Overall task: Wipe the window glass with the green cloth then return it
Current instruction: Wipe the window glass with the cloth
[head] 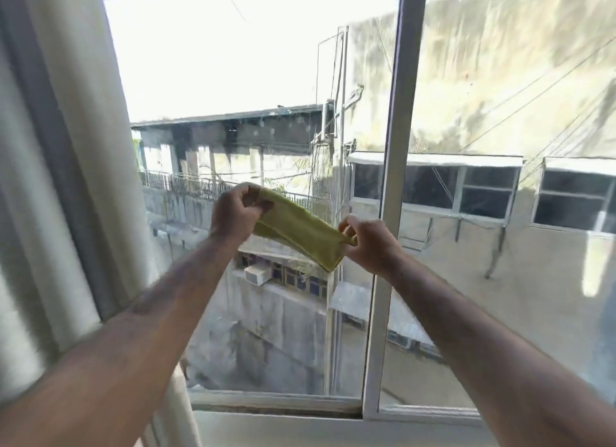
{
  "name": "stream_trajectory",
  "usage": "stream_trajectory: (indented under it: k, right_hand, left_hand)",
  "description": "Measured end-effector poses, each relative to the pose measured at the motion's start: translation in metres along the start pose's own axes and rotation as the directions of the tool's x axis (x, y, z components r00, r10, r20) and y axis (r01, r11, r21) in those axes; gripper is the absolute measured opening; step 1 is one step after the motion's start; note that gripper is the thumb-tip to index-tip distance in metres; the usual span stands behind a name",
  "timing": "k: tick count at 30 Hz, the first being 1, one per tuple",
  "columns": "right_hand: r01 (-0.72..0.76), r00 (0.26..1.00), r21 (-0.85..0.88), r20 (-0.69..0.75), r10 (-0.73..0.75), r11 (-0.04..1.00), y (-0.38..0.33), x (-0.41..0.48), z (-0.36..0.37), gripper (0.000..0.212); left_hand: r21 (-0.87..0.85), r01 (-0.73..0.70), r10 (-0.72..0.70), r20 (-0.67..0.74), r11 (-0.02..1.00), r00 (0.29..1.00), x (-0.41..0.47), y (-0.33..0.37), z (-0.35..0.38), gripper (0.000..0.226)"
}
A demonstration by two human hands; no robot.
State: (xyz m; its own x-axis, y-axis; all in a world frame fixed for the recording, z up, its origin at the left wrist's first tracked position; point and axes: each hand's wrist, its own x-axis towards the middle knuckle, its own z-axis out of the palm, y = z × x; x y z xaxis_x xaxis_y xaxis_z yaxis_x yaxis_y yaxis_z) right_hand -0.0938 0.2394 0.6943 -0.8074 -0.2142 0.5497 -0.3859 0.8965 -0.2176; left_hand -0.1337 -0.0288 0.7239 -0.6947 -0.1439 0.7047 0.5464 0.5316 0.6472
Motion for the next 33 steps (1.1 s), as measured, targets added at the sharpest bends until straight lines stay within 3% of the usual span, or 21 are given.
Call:
stream_trajectory:
  k: [5,7,9,11,14,17,20,24,26,28,31,33]
  right_hand:
    - [0.361,0.921,-0.147,0.212,-0.327,0.921,-0.024,0.021,-0.013,0.040]
    - [0.376,0.924,-0.253,0.179,-0.339,0.891,-0.022,0.035,-0.022,0.048]
    - [0.308,0.943,-0.352,-0.010,-0.333,0.884,-0.007,0.056,-0.040,0.052]
    - [0.174,0.907,-0.415,-0.285,-0.309,0.893,0.013,0.077,-0.063,0.052]
    - [-0.116,0.831,-0.362,-0.546,-0.109,0.925,0.043,0.111,-0.086,0.075]
    - [-0.255,0.817,-0.244,-0.572,0.073,0.936,0.072,0.133,-0.088,0.104]
    - [-0.283,0.809,-0.184,-0.572,0.131,0.941,0.096,0.144,-0.070,0.112]
    - [-0.301,0.736,-0.208,-0.671,0.089,0.931,0.111,0.159,-0.039,0.106]
    - [-0.298,0.688,-0.200,-0.723,0.064,0.933,0.114,0.165,-0.027,0.103]
    - [-0.295,0.631,-0.188,-0.775,0.043,0.937,0.118,0.171,-0.015,0.096]
    - [-0.309,0.569,-0.181,-0.822,0.029,0.934,0.126,0.177,-0.003,0.090]
    - [-0.308,0.555,-0.202,-0.832,0.003,0.930,0.133,0.181,0.002,0.089]
  left_hand:
    - [0.221,-0.270,0.297,-0.101,0.937,0.949,0.042,0.043,-0.014,0.029]
    - [0.302,-0.329,0.374,-0.104,0.895,0.922,0.061,0.050,-0.017,0.028]
    - [0.366,-0.367,0.431,-0.109,0.855,0.896,0.083,0.054,-0.022,0.027]
    - [0.442,-0.368,0.462,-0.124,0.818,0.878,0.105,0.053,-0.027,0.028]
    - [0.509,-0.333,0.477,-0.180,0.794,0.860,0.136,0.052,-0.025,0.031]
    - [0.536,-0.299,0.475,-0.224,0.790,0.851,0.161,0.053,-0.016,0.025]
    - [0.519,-0.277,0.456,-0.256,0.809,0.852,0.181,0.050,0.000,0.020]
    - [0.414,-0.217,0.384,-0.379,0.884,0.842,0.201,0.034,0.026,0.017]
    - [0.315,-0.229,0.358,-0.452,0.921,0.817,0.195,0.017,0.040,0.026]
    - [0.281,-0.312,0.409,-0.417,0.907,0.812,0.179,-0.008,0.063,0.039]
    - [0.404,-0.371,0.501,-0.289,0.836,0.816,0.152,-0.049,0.100,0.050]
    - [0.448,-0.385,0.534,-0.275,0.807,0.799,0.142,-0.072,0.117,0.055]
